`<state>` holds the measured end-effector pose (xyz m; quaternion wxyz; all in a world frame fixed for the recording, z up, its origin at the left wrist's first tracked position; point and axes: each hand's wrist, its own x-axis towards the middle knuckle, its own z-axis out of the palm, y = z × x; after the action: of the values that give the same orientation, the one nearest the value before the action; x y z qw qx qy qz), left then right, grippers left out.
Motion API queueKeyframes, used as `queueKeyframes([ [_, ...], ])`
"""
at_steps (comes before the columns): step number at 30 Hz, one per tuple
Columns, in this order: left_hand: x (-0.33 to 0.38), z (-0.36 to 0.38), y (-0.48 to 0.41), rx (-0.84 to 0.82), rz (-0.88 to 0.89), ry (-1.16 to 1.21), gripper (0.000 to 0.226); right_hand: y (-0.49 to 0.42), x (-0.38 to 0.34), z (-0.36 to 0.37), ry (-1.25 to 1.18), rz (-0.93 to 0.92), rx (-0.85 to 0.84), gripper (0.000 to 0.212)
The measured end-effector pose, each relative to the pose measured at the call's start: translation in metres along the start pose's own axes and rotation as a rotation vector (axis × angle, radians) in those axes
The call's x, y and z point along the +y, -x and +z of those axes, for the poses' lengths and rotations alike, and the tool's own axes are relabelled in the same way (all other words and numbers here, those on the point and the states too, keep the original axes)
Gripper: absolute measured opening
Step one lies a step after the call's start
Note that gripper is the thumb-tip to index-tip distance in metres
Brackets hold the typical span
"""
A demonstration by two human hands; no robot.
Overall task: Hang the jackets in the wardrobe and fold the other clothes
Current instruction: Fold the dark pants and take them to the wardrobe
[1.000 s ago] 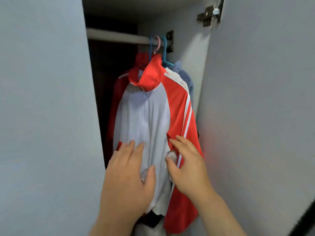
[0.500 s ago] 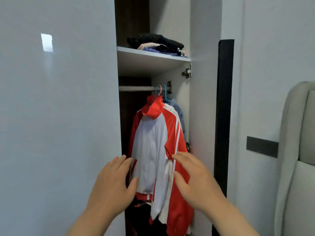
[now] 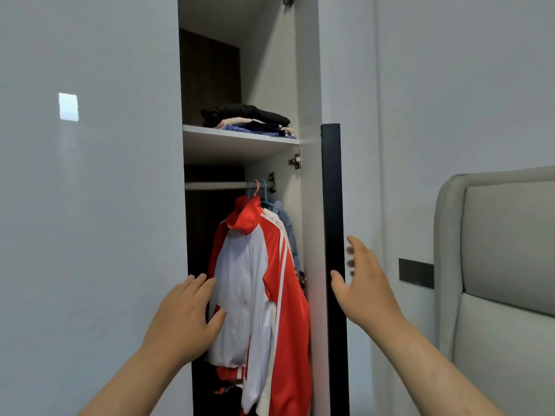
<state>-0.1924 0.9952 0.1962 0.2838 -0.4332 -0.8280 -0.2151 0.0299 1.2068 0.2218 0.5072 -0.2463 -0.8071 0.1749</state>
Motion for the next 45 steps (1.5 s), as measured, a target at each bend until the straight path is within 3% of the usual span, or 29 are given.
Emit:
queueKeyframes([
  [10,-0.018,-0.007,-0.01,0.054,-0.023,-0.043,0.074,0.0,-0.024,0.029,-0.141,0.046,-0.088,0.048],
  [15,-0.052,0.003,-0.018,0.087,-0.069,-0.164,0.08,-0.007,-0.048,0.075,-0.217,-0.006,-0.168,0.013],
  [18,-0.074,0.008,-0.023,0.111,-0.097,-0.246,0.082,-0.014,-0.064,0.106,-0.236,-0.058,-0.194,0.03],
  [25,-0.126,0.018,-0.041,0.097,-0.155,-0.375,0.087,-0.026,-0.09,0.174,-0.251,-0.072,-0.253,0.009],
  [30,-0.151,0.024,-0.053,0.097,-0.121,-0.417,0.088,-0.034,-0.096,0.199,-0.253,-0.114,-0.296,0.015],
  [35,-0.166,0.03,-0.064,0.056,-0.095,-0.495,0.097,-0.035,-0.083,0.211,-0.2,-0.248,-0.326,0.009],
  [36,-0.169,0.032,-0.065,0.064,-0.084,-0.504,0.101,-0.034,-0.077,0.213,-0.164,-0.316,-0.307,0.013],
  [39,-0.177,0.042,-0.069,0.115,-0.04,-0.5,0.114,-0.041,-0.054,0.214,0.061,-0.524,-0.206,0.06],
  [41,-0.181,0.047,-0.07,0.137,-0.025,-0.499,0.121,-0.051,-0.042,0.214,0.186,-0.614,-0.224,0.085],
  [45,-0.186,0.052,-0.071,0.159,-0.011,-0.498,0.124,-0.071,-0.028,0.221,0.361,-0.704,-0.316,0.106],
])
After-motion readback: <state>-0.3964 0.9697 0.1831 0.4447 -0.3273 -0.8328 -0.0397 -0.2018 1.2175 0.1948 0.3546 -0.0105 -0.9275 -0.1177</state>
